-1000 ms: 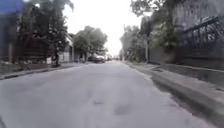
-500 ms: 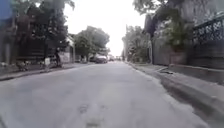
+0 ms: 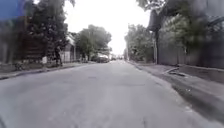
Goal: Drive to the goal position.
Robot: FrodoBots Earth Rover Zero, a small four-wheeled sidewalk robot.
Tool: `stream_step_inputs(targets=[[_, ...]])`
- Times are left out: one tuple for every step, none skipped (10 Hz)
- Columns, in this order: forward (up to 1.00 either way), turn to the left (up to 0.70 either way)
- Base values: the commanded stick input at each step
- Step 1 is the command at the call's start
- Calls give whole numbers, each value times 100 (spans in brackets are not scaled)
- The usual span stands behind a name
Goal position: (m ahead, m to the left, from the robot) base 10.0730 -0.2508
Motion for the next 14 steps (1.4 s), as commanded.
stream_step_inputs(targets=[[100,-36],[100,-36],[100,-36],[100,-36],[100,-36],[100,-32],[100,4],[100,4],[100,4],[100,4],[100,4],[100,4],[100,4],[100,4]])
